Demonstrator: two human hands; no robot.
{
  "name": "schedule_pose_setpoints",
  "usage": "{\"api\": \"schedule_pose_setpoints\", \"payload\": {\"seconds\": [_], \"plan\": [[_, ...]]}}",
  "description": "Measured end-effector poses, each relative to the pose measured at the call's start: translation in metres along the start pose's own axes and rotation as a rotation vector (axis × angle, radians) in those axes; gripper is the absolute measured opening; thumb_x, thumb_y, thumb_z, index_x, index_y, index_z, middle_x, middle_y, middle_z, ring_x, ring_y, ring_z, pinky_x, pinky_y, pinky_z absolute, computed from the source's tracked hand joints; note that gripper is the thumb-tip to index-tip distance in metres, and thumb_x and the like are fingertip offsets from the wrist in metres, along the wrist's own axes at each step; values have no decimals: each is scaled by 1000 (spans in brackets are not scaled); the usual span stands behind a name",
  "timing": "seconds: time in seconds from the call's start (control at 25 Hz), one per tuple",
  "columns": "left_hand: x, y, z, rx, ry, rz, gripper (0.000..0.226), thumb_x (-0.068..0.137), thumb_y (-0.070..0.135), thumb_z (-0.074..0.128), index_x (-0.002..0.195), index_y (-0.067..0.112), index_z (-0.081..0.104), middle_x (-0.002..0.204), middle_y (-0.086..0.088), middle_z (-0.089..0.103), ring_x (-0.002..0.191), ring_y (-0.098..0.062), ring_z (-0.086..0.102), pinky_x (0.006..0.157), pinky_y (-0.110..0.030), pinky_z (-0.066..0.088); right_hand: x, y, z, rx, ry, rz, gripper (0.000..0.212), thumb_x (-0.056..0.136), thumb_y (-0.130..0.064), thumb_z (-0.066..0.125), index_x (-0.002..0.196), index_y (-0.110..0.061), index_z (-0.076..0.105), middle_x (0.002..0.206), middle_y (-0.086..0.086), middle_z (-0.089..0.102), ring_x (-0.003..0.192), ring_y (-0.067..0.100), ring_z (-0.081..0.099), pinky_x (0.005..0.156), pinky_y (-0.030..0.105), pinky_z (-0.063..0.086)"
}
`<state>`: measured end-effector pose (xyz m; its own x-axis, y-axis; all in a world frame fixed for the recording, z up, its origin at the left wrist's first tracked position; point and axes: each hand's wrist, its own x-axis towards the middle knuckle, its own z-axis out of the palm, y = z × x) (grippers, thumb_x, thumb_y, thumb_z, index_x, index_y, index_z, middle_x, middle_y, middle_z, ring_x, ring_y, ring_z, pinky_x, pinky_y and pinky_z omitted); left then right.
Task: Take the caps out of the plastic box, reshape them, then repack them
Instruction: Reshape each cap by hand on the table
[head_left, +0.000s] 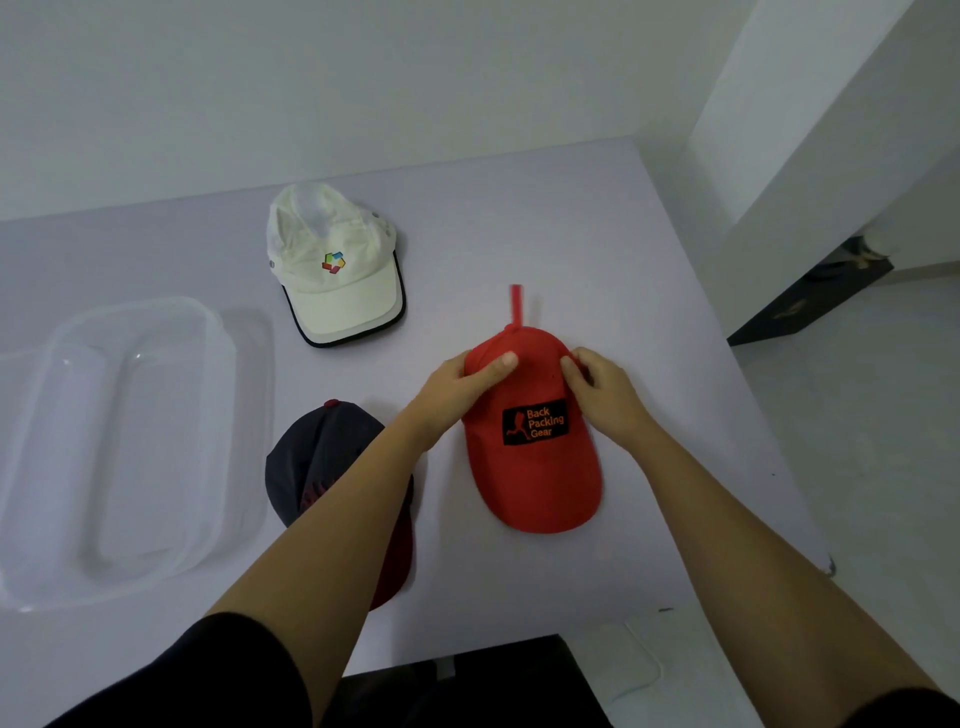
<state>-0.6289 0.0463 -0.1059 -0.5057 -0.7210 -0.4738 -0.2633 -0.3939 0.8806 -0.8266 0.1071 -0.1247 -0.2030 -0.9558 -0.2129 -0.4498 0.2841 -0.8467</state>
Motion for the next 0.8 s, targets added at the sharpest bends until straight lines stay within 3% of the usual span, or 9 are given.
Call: {"api": "schedule_pose_setpoints", "payload": {"seconds": [0.16, 0.32, 0.48, 0.56, 0.68, 0.8], "plan": [[4, 3, -2, -33, -113, -3, 53, 85, 42, 65, 129, 16, 50, 122, -5, 65, 109, -19, 65, 92, -35, 53, 2, -7, 6, 6, 158, -82, 26, 99, -27, 39, 79, -13, 47, 67, -9, 46, 62, 8, 44, 59, 21, 36], [9, 3, -4, -121, -72, -24, 43, 93, 40, 52, 123, 10, 59, 112, -8, 70, 102, -22, 68, 84, -32, 56, 3, -12, 17, -64, 296, -96, 24, 100, -31, 34, 79, -19, 40, 71, -15, 43, 86, 20, 46, 77, 36, 38], [15, 4, -4, 92, 80, -28, 45, 93, 50, 46, 116, 13, 55, 102, -5, 67, 88, -19, 67, 62, -25, 52, 1, -8, 30, 22, 203, -61, 23, 101, -36, 27, 85, -24, 38, 65, -2, 50, 60, 18, 51, 59, 38, 44], [18, -4, -4, 253, 176, -55, 39, 93, 49, 46, 109, 14, 47, 98, -3, 58, 80, -15, 58, 55, -23, 43, 1, 1, 33, -72, 186, -25, 27, 100, -37, 28, 93, -16, 43, 68, 3, 55, 63, 23, 56, 63, 42, 47], [19, -17, -2, 423, 283, -70, 38, 94, 42, 48, 112, 8, 46, 100, -7, 55, 85, -19, 53, 66, -29, 43, 2, 14, 33, -415, 99, 99, 35, 100, -39, 30, 105, -13, 53, 85, 7, 64, 88, 30, 59, 84, 42, 40], [20, -20, -3, 622, 389, 20, 40, 96, 38, 47, 115, 5, 55, 108, -12, 62, 97, -25, 56, 79, -29, 40, 2, 15, 27, -441, 114, 141, 36, 96, -44, 41, 106, -16, 61, 99, 4, 67, 104, 27, 55, 91, 42, 37]]}}
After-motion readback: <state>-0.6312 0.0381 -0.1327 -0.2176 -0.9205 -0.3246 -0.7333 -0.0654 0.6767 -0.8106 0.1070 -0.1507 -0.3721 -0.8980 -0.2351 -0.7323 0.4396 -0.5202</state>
